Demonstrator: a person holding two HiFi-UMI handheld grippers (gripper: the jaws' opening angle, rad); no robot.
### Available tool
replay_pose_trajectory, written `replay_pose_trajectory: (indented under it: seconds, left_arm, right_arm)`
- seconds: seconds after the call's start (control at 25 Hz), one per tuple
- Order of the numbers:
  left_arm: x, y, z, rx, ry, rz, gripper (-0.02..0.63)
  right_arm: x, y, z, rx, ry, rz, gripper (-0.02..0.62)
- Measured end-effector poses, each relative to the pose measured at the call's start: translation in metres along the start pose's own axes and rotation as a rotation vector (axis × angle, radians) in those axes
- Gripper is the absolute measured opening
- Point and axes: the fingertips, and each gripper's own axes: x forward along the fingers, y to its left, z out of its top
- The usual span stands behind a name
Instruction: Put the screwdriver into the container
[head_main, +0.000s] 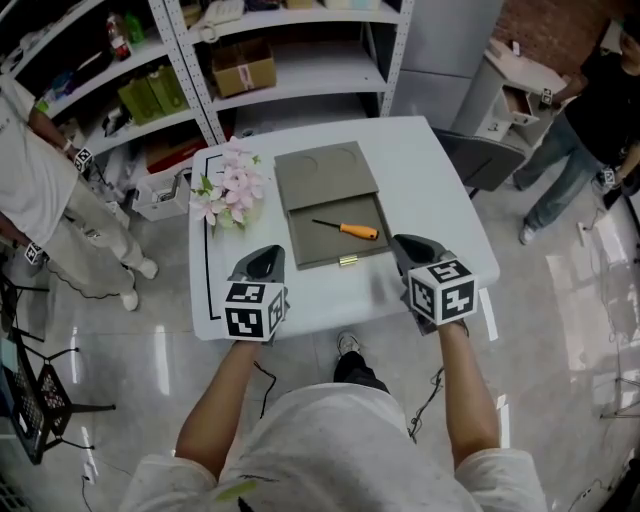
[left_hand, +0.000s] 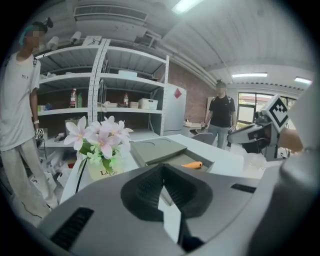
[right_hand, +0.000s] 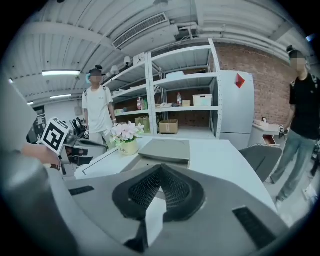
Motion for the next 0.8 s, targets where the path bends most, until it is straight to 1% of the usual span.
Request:
replay_pose_trajectory:
  seconds: [0.32,0.8]
  left_arm:
    - [-0.004,-0.009,0.000,0.008,-0.010,-0.013,0.003]
    - [-0.001,-0.006,0.002,0.010,-0.011,-0.015,0.003]
  right_arm:
    - [-0.017,-0.001,0.001,0.008,-0.051,-0.042,0.003]
    - [-0.014,-0.001,0.000,0.002,-0.040,-0.042,0.003]
